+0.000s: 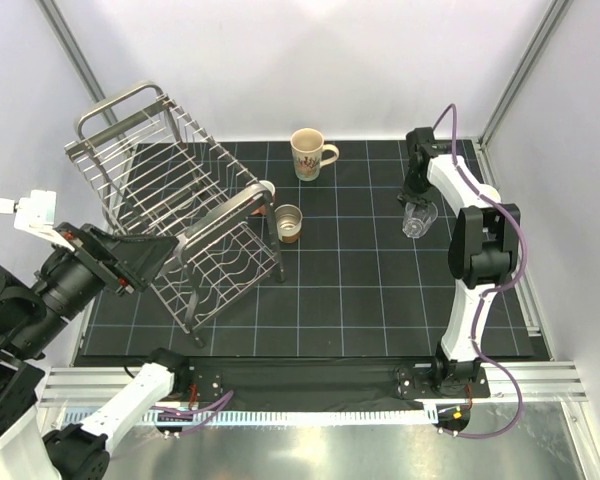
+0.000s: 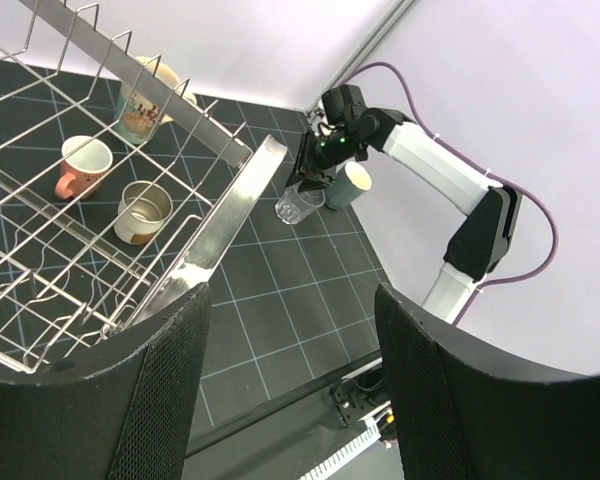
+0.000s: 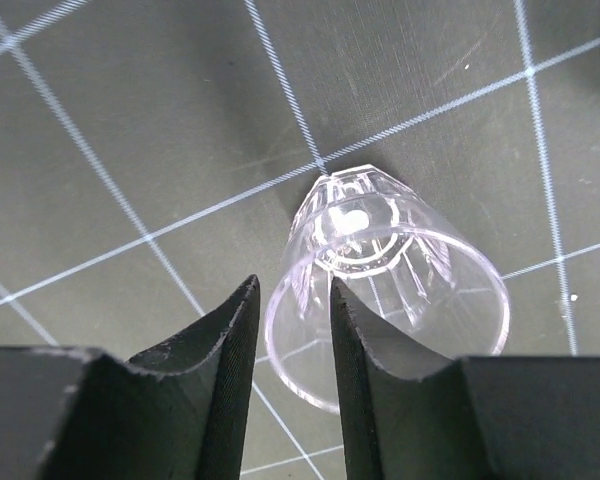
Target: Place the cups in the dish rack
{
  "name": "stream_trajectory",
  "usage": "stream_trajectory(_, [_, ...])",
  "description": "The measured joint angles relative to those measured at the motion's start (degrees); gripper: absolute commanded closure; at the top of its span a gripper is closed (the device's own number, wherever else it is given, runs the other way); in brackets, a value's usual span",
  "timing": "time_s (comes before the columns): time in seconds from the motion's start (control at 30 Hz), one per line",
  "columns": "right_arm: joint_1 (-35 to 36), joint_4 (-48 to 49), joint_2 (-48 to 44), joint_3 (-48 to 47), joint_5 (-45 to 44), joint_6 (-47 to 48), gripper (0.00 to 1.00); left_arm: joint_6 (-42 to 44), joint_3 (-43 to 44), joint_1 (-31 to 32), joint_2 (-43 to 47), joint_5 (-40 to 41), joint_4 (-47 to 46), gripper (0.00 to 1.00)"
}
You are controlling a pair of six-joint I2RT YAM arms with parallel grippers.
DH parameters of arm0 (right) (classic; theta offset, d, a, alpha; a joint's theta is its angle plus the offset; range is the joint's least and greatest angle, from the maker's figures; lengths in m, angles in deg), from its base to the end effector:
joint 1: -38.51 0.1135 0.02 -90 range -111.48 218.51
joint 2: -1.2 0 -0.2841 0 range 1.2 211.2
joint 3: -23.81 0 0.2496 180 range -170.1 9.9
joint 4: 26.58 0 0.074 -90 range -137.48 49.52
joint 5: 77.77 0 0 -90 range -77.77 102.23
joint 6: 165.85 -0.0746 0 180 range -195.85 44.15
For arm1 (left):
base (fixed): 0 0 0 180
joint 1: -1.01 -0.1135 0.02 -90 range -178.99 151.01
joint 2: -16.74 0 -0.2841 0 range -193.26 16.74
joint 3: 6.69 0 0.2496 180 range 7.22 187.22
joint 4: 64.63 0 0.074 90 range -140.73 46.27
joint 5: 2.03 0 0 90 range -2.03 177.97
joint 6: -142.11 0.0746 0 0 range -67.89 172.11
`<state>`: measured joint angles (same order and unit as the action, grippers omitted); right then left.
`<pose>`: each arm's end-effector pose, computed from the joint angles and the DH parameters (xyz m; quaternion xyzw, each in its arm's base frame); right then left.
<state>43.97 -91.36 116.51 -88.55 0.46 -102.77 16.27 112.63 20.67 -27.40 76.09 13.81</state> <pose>0.4459 0.0273 0.2214 0.2012 0.9553 -0.0430 0.2125 0.0200 -0.0235 0.5443 -0.0314 0.7258 -0.3846 0.5694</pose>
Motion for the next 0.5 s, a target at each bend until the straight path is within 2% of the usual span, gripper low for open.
stream_trajectory(0.07, [0.0, -0.13, 1.03, 0.15, -0.17, -0.76, 0.79, -0.02, 0.17, 0.0, -0.57, -0.07, 0.0, 0.36])
stream_trajectory(0.17, [0.0, -0.22, 1.38, 0.83, -0.35, -2.32, 0.82, -0.17, 0.2, 0.0, -1.31, -0.09, 0.0, 0.37])
stream_trajectory(0.23, [-0.04, -0.22, 1.38, 0.87, -0.55, -2.95, 0.96, -0.22, 0.2, 0.0, -1.6, -0.11, 0.0, 0.37])
stream_trajectory(0.4, [-0.61, -0.17, 1.31, 0.87, -0.07, -3.72, 0.96, -1.14, 0.22, 0.0, -1.86, -0.76, -0.07, 0.38])
stream_trajectory(0.5, [-1.22, 0.33, -0.22, 1.22, 2.75, -3.69, 0.96, -1.64, 0.35, 0.0, -2.36, -2.14, -0.52, 0.32])
